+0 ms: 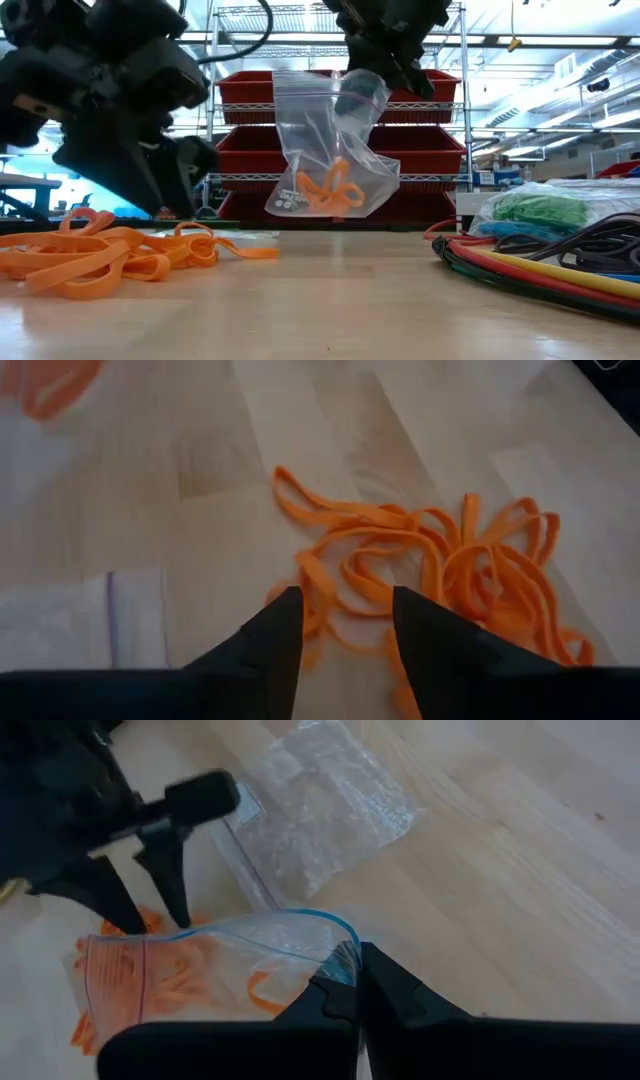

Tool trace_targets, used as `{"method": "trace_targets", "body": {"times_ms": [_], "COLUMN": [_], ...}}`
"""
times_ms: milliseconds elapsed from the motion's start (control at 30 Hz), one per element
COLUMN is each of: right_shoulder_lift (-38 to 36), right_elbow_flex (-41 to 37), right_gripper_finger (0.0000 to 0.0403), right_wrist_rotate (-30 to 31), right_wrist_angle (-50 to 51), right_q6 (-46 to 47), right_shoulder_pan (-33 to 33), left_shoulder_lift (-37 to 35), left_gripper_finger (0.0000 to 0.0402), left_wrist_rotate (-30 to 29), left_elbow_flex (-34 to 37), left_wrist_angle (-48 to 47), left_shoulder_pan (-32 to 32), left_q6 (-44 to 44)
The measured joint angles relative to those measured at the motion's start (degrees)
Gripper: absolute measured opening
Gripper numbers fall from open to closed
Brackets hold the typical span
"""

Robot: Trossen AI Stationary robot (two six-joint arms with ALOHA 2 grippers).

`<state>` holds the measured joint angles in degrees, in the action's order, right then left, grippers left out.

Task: Sort rubber bands
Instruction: Put the orange rubber band into the transparent zip bag

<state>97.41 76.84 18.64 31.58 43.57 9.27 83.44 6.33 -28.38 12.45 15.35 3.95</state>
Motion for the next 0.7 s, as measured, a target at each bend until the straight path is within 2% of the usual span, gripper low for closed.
{"method": "trace_targets", "body": {"times_ms": [167, 267, 367, 533, 700], "right_shoulder_lift": [0.00, 0.00, 0.00, 0.00, 0.00], "right_elbow_flex": [0.00, 0.00, 0.00, 0.00, 0.00], "right_gripper_finger": [0.0000, 0.0000, 0.0000, 0.0000, 0.0000], "right_wrist_rotate": [-0.03, -0.03, -0.03, -0.05, -0.08], "right_wrist_angle": [-0.03, 0.02, 0.03, 0.23, 0.25], "right_q6": [-0.07, -0.17, -0.24, -0.28, -0.28], "right_shoulder_pan": [0.03, 0.03, 0.03, 0.05, 0.05], "left_shoulder_lift": [4.31, 5.54, 6.14, 5.25, 2.55], "left_gripper_finger": [0.0156, 0.0145, 0.0112, 0.0016, 0.0007], "left_wrist_rotate": [-5.16, -5.47, -5.43, -2.28, -1.70], "left_elbow_flex": [-0.90, -2.12, -3.53, -6.06, -10.33], "left_wrist_angle": [1.06, 0.80, -2.22, -5.80, -12.87], "left_shoulder_pan": [-0.12, -0.54, -1.14, -1.51, -1.49], "left_q6": [0.00, -0.36, -0.81, -3.92, -5.70]}}
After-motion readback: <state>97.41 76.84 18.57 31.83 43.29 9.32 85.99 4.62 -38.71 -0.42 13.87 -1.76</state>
